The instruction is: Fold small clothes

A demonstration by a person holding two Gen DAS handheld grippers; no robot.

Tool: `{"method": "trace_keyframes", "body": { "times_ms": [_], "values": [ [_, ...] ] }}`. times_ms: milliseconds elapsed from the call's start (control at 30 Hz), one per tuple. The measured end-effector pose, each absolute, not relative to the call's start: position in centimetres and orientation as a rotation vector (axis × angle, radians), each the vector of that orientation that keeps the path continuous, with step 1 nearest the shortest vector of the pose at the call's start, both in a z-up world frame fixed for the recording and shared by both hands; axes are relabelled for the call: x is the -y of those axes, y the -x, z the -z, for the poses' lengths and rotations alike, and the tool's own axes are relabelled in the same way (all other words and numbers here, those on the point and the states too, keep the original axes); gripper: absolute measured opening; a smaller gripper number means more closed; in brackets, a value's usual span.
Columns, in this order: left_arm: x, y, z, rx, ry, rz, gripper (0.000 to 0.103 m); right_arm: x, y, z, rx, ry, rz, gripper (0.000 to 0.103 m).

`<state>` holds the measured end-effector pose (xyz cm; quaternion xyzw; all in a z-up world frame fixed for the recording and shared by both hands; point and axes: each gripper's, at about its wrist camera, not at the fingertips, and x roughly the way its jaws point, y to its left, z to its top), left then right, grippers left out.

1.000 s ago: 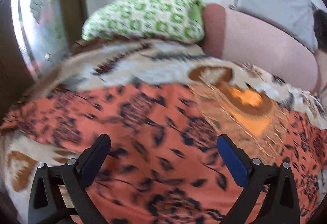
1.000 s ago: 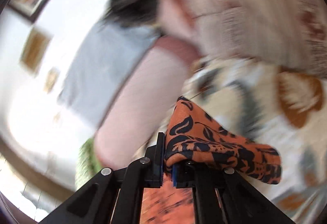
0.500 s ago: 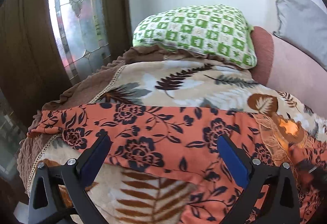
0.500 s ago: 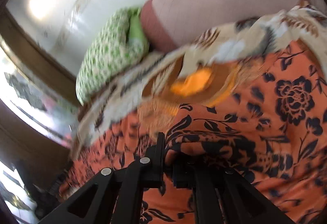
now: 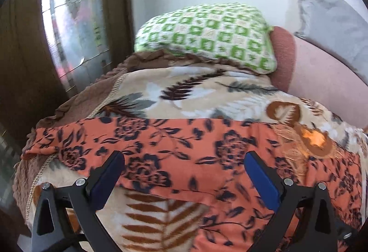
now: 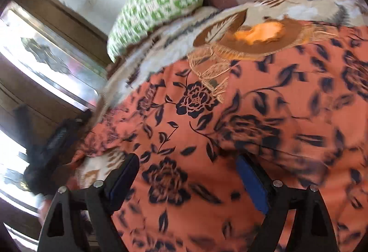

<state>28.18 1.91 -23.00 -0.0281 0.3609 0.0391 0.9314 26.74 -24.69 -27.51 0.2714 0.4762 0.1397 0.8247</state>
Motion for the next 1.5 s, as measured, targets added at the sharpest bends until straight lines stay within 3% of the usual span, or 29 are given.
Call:
{"method": "trace_keyframes", "body": {
  "times_ms": [200,433,567,700,767,1167,1267,1500],
  "values": [
    [4.3,-26.7,23.3,-0.728,-0.033,0.142,0.103,32.4,-22.6,25.8,-0.811,-0.757,-0.146,0.086],
    [13.5,-23.4,24.5,-0.643,-0.250,0.336,0.103,42.5,-21.0,30.1,-0.662,-1.277,-0.051,0.083],
    [16.6,-22.4,25.3,-0.593,-0.342,0.359,0.103,44.3,-21.7,31.6,-0.623,-1.387,-0.033,0.083],
    [18.2,-21.9,26.6,-0.599,-0.411,0.359,0.103,45.5,-22.7,33.0,-0.694,-1.404,-0.010,0.081],
    [18.6,-21.7,27.3,-0.611,-0.451,0.359,0.103,46.3,-23.4,34.5,-0.817,-1.383,0.068,0.073],
    [19.8,-21.9,26.8,-0.628,-0.496,0.384,0.102,46.1,-22.4,34.1,-0.801,-1.509,-0.023,0.073],
    [19.8,-21.6,26.5,-0.652,-0.531,0.428,0.094,46.0,-22.4,34.1,-0.825,-1.513,-0.020,0.073],
    [19.9,-20.2,27.4,-0.681,-0.659,0.493,0.094,46.2,-22.5,34.8,-0.844,-1.530,-0.011,0.073]
  ]
}}
